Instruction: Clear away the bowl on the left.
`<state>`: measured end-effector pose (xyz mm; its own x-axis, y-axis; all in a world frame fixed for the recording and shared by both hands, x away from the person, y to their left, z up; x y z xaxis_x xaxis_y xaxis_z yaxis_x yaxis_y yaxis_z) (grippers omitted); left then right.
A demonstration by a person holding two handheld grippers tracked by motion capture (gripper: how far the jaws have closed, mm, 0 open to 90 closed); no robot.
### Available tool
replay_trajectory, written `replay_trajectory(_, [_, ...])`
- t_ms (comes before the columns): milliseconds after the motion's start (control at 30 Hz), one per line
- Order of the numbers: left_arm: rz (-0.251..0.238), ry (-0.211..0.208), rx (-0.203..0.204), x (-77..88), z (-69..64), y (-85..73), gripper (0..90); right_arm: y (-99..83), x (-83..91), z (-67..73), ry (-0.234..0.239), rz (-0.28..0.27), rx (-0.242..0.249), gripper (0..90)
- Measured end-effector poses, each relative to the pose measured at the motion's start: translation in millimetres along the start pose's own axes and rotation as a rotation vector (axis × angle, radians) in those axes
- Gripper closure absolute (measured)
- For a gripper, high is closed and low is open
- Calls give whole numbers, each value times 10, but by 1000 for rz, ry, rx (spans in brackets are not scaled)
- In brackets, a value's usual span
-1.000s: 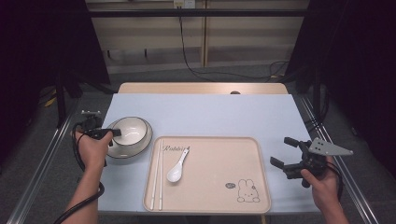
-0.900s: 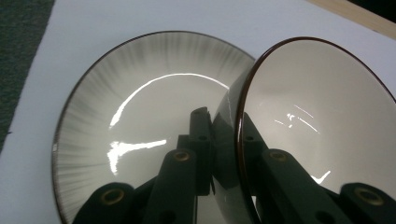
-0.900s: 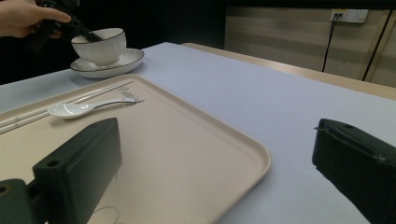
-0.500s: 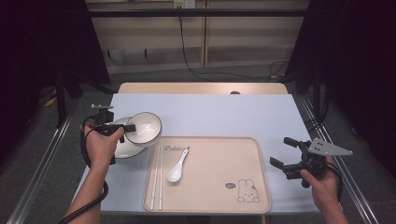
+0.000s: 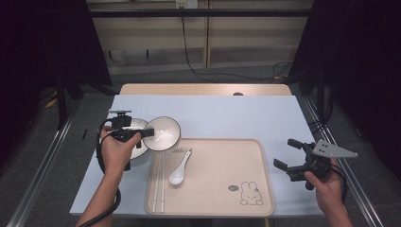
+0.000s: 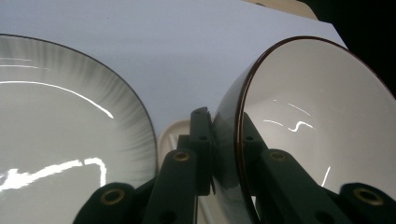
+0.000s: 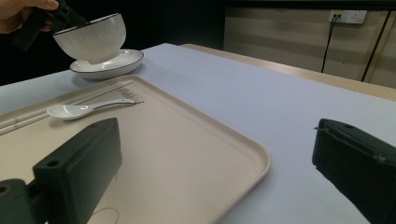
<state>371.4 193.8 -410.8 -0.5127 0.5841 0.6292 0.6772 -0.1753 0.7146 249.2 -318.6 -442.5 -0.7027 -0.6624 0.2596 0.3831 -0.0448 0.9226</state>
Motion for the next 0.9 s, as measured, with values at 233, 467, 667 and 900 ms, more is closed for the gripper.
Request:
replay_trajectory(233, [2, -47, -50, -55, -180, -24, 817, -3, 2, 2, -4, 4, -4, 8])
replay_trajectory(467, [4, -86, -73, -118, -314, -69, 817, -9, -8, 1, 0, 6, 0, 8])
replay_trajectory(667, [22, -120, -81, -179, -409, -126, 817, -8, 1, -1, -4, 8, 3, 8])
replay_trajectory(900, [35, -150, -95, -240, -527, -179, 817, -11, 0, 3, -1, 9, 2, 8])
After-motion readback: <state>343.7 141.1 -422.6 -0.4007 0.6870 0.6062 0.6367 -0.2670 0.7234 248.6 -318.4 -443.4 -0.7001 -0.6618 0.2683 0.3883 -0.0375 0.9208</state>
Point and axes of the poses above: each handheld gripper's, and its own axes: x roughly backward along the jaws, y roughly out of its top, z roughly to its left, the point moved 2 cm from there along -x, roughly forward along the jaws, and after that the axes turned 12 degrees about -x, right-handed, at the moved point
